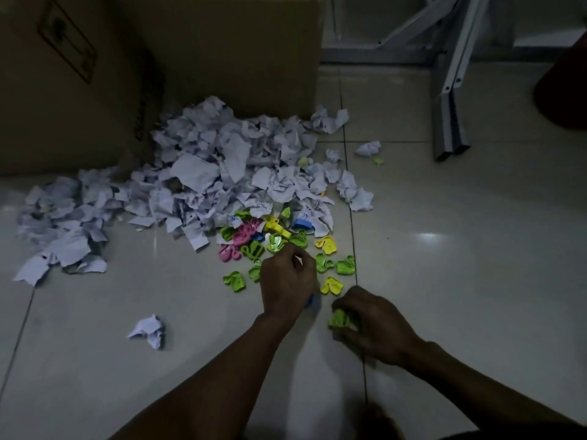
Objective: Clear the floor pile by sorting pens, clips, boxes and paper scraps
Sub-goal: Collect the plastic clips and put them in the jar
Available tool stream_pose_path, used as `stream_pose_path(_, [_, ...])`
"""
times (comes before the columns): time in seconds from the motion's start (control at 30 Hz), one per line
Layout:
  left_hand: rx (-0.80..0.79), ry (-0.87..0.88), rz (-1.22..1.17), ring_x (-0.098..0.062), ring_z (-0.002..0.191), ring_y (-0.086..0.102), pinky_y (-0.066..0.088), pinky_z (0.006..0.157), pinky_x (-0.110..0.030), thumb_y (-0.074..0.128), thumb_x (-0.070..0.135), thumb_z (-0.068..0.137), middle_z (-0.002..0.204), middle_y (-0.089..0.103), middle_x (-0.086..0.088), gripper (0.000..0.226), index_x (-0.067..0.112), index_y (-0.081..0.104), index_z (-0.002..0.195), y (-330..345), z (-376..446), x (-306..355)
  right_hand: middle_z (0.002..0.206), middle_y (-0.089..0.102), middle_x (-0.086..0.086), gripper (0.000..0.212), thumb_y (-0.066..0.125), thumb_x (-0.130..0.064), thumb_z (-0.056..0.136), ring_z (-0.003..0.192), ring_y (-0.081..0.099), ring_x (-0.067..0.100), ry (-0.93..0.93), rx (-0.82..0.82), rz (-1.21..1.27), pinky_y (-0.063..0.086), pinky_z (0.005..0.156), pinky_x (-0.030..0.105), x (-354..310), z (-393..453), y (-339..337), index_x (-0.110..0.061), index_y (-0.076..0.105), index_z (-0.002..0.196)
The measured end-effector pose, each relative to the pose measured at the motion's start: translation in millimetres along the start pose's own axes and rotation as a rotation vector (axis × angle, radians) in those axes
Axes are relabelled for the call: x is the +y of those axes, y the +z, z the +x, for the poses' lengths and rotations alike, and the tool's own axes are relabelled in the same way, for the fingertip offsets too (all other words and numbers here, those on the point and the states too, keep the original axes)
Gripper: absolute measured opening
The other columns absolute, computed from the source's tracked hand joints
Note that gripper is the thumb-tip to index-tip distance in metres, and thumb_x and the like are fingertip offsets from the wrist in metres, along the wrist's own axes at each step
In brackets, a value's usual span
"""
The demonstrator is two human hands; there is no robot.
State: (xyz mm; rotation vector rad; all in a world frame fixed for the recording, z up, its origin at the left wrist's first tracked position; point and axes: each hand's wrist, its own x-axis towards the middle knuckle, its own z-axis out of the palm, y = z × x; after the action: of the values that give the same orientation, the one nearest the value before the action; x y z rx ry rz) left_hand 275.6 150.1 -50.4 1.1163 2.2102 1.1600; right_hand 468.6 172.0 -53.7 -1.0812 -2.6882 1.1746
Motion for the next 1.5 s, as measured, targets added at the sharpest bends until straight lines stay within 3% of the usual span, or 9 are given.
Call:
stream_pose_path(0.1, [0.027,-0.072,-0.043,-0.017,0.053,0.057,0.046,0.052,-0.031,0.062,0.025,0.083,0.056,0.062,-0.002,0.023,0.008,0.068,0.068,2,-3,13,0.097,0.061,-0.017,0.057,0.081,-0.036,0.066,0.082,0.058,0.001,0.064,0.32,0.202,0.045,0.067,0.012,-14,14,-19,-0.028,0.06,0.118])
stream_pose_path(0.2, [-0.341,-0.519,-0.312,-0.027,0.074,0.066,0.051,0.063,-0.033,0.059,0.036,0.091,0.08,0.071,-0.014,0.035,0.005,0.071,0.084,1,7,36,0.095,0.066,-0.013,0.071,0.089,-0.024,0.059,0.087,0.06,0.001,0.059,0.448,0.285,0.041,0.068,0.006,-28,31,-31,-0.033,0.056,0.121])
stream_pose_path(0.3, [-0.555,-0.866,-0.748,-0.025,0.062,0.063,0.048,0.051,-0.026,0.053,0.031,0.097,0.075,0.069,-0.013,0.034,0.002,0.069,0.092,-4,13,51,0.104,0.066,-0.01,0.073,0.091,-0.029,0.057,0.096,0.061,0.003,0.029,0.459,0.305,0.041,0.072,0.012,-33,37,-27,-0.033,0.057,0.121])
stream_pose_path(0.53, [-0.284,-1.063,-0.925,-0.013,0.048,0.036,0.024,0.042,-0.022,0.048,0.015,0.096,0.054,0.042,0.0,0.017,0.008,0.056,0.083,-17,15,26,0.092,0.06,-0.006,0.032,0.072,-0.043,0.078,0.084,0.058,0.009,0.108,0.629,0.058,0.048,0.065,0.024,-15,25,3,-0.018,0.068,0.099])
stream_pose_path(0.8, [-0.225,-0.996,-0.905,-0.014,0.05,0.04,0.025,0.044,-0.022,0.05,0.017,0.096,0.061,0.046,-0.002,0.02,0.009,0.058,0.079,-23,16,25,0.095,0.057,-0.003,0.022,0.074,-0.033,0.081,0.09,0.054,0.017,0.175,0.567,-0.205,0.044,0.057,0.027,1,16,47,-0.019,0.067,0.097])
stream_pose_path(1.0, [-0.244,-0.906,-0.795,-0.016,0.048,0.041,0.028,0.043,-0.023,0.053,0.013,0.094,0.059,0.048,-0.003,0.012,0.007,0.06,0.087,-12,15,27,0.084,0.064,-0.001,0.015,0.07,-0.028,0.083,0.076,0.055,0.021,-0.002,0.573,-0.33,0.044,0.051,0.03,-2,23,43,-0.016,0.065,0.075])
stream_pose_path(1.17, [-0.239,-0.806,-0.669,-0.02,0.048,0.043,0.035,0.045,-0.024,0.057,0.015,0.091,0.058,0.051,-0.006,0.013,0.006,0.063,0.084,-4,12,36,0.087,0.066,-0.002,0.021,0.078,-0.026,0.077,0.078,0.06,0.015,0.108,0.787,0.106,0.049,0.06,0.028,-16,23,30,-0.015,0.069,0.093])
stream_pose_path(1.33, [-0.418,-0.804,-0.637,-0.022,0.067,0.062,0.05,0.058,-0.025,0.068,0.036,0.086,0.081,0.07,-0.007,0.029,0.009,0.072,0.096,3,10,49,0.094,0.065,-0.008,0.037,0.085,-0.015,0.07,0.087,0.061,0.011,0.097,0.776,0.263,0.043,0.071,0.01,-40,42,12,-0.019,0.068,0.103])
stream_pose_path(1.5, [-0.257,-0.916,-0.676,-0.016,0.05,0.049,0.034,0.045,-0.022,0.061,0.023,0.091,0.067,0.057,-0.006,0.017,0.009,0.065,0.084,-1,17,43,0.1,0.064,-0.001,0.029,0.072,-0.022,0.08,0.092,0.061,0.011,-0.032,0.842,0.293,0.05,0.072,0.024,-36,42,10,-0.01,0.065,0.106])
